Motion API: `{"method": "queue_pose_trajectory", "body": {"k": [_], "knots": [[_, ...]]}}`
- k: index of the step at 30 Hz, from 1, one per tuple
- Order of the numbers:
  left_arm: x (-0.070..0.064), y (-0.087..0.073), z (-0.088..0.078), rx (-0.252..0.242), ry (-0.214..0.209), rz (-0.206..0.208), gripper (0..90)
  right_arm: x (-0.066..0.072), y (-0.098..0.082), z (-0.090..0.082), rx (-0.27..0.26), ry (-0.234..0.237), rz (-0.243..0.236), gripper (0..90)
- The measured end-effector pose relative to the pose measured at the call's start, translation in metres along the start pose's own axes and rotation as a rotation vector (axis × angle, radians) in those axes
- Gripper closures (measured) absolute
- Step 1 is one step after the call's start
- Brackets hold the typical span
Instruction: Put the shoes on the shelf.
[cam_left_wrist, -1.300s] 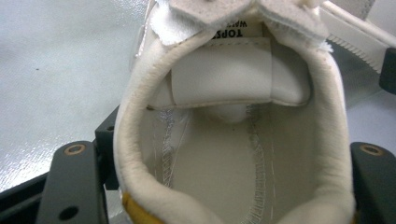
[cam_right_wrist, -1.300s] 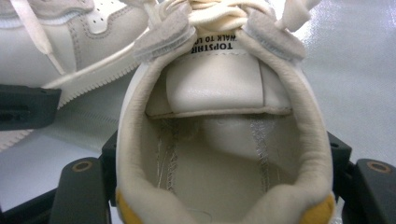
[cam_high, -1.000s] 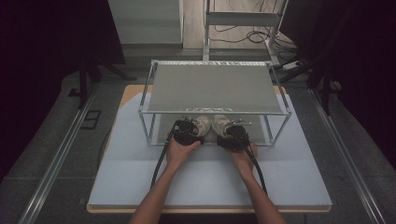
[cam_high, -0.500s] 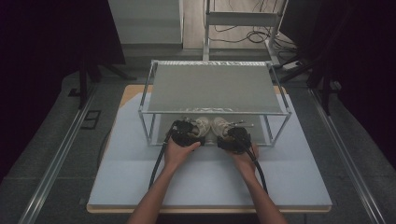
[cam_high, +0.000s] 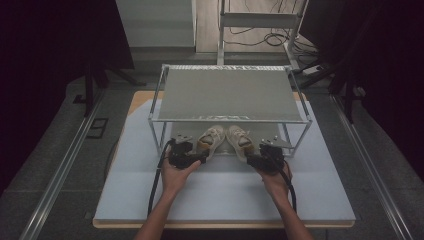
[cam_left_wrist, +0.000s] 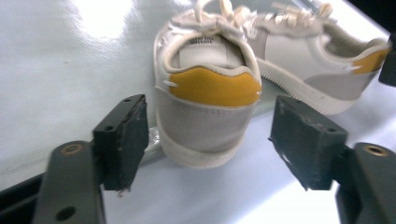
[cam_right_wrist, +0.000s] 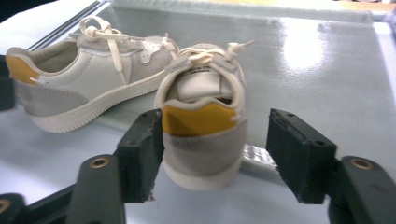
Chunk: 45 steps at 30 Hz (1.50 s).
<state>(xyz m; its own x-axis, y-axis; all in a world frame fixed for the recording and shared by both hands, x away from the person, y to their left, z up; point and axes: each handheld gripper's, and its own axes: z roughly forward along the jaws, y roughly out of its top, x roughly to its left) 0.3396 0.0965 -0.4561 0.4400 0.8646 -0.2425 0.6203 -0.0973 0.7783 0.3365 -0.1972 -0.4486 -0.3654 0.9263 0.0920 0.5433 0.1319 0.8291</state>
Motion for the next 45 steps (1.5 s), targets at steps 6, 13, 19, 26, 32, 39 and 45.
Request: {"method": "queue_pose_trajectory", "body": {"k": [6,13,19,26,32,39,45], "knots": [[0.011,-0.007,-0.017,-0.053,0.082,-0.020,55.6,-0.010,-0.004,-0.006,-0.016,-0.022,-0.001,53.6],[0.022,-0.007,-0.004,-0.002,0.150,0.004,70.7,-0.021,-0.006,0.003,0.015,-0.051,-0.003,68.4],[0.029,-0.006,0.020,0.070,0.115,0.044,78.7,-0.026,-0.010,0.018,0.068,-0.067,-0.017,76.4],[0.026,-0.009,0.030,0.096,0.096,0.016,85.0,-0.021,-0.012,0.026,0.092,-0.061,-0.027,82.5],[0.023,-0.008,0.033,0.095,0.066,-0.006,86.5,-0.019,-0.012,0.028,0.093,-0.043,-0.019,85.0],[0.009,-0.005,0.040,0.107,0.020,0.000,84.8,-0.007,-0.011,0.032,0.091,0.000,-0.024,85.2],[0.002,-0.004,0.046,0.113,-0.001,0.012,81.5,-0.003,-0.011,0.034,0.089,0.021,-0.022,83.7]]}}
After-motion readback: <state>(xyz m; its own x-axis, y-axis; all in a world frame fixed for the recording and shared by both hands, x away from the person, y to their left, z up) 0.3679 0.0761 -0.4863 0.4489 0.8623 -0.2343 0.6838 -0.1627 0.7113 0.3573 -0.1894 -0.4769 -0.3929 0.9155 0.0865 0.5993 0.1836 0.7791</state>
